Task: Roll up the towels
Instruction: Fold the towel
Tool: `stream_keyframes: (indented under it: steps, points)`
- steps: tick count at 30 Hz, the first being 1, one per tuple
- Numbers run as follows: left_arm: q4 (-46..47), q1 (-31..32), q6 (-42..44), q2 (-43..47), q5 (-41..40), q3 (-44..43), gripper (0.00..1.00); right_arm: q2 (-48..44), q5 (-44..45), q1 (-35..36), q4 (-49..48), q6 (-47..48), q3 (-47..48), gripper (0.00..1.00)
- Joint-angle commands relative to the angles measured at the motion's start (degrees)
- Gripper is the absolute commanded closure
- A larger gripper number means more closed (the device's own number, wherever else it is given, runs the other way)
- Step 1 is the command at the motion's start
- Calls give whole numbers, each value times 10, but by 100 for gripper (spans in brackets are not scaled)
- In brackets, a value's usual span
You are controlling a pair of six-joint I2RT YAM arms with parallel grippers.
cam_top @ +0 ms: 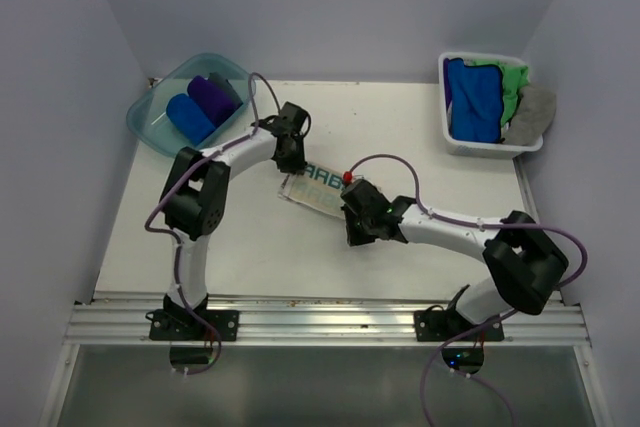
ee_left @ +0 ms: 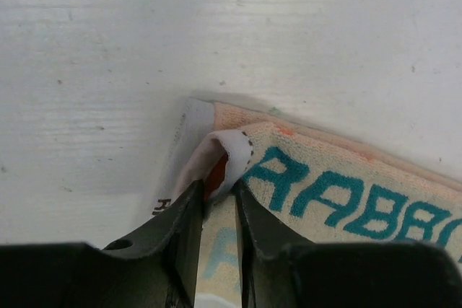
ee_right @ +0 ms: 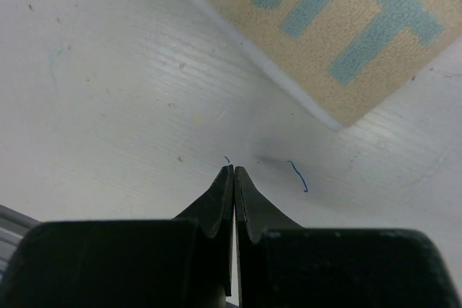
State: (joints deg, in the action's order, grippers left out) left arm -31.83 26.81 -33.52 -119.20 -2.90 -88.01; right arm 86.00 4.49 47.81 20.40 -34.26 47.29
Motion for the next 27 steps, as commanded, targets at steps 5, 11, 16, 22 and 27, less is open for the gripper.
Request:
stream_keyframes:
  steps: [5, 11, 16, 22, 27]
  points:
    - [-43, 27, 15, 104, -64, -3, 67, -59, 105, -31, 21, 40, 57, 98]
    - [-24, 27, 3, 164, -41, 73, 67, 38, 93, -142, 13, 71, 138, 100]
    - [15, 27, -12, 145, -1, 135, 70, 164, 97, -171, 20, 88, 231, 100]
    - [31, 18, -2, 83, -35, 122, 72, 238, 107, -186, 12, 88, 229, 100]
    - [23, -2, 10, 54, -46, 74, 70, 187, 55, -179, -28, 51, 126, 100]
